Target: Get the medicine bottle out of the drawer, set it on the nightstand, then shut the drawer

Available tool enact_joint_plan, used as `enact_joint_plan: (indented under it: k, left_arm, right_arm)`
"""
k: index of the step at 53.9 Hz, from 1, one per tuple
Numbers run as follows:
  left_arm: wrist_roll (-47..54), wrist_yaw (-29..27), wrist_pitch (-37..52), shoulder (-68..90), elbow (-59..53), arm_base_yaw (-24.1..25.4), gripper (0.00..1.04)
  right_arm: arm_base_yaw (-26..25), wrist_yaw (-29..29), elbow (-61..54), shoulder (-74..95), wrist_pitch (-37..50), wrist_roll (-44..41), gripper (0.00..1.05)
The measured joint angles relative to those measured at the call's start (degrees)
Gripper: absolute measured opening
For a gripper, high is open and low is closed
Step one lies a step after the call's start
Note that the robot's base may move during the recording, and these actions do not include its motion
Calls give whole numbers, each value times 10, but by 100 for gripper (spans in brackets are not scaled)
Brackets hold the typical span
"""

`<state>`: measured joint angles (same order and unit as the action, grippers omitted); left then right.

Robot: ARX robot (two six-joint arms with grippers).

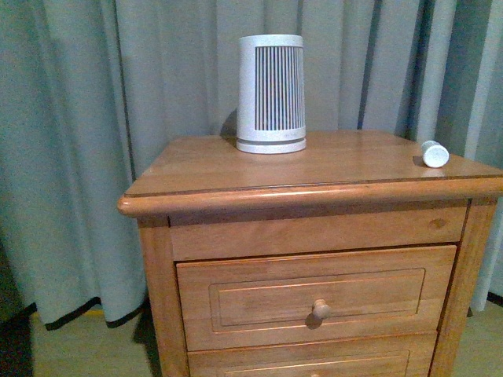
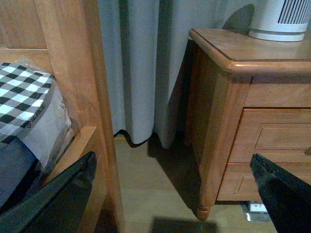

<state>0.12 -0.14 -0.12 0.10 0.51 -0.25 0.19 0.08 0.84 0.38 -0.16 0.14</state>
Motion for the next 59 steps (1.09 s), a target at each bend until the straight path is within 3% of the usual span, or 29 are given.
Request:
enact_joint_plan:
  k: [24,59]
  left_arm:
    - [0,0,0,0,0,0,98]
    - [0,0,0,0,0,0,98]
  right_arm:
    - [0,0,0,0,0,0,99]
    - [0,0,0,0,0,0,98]
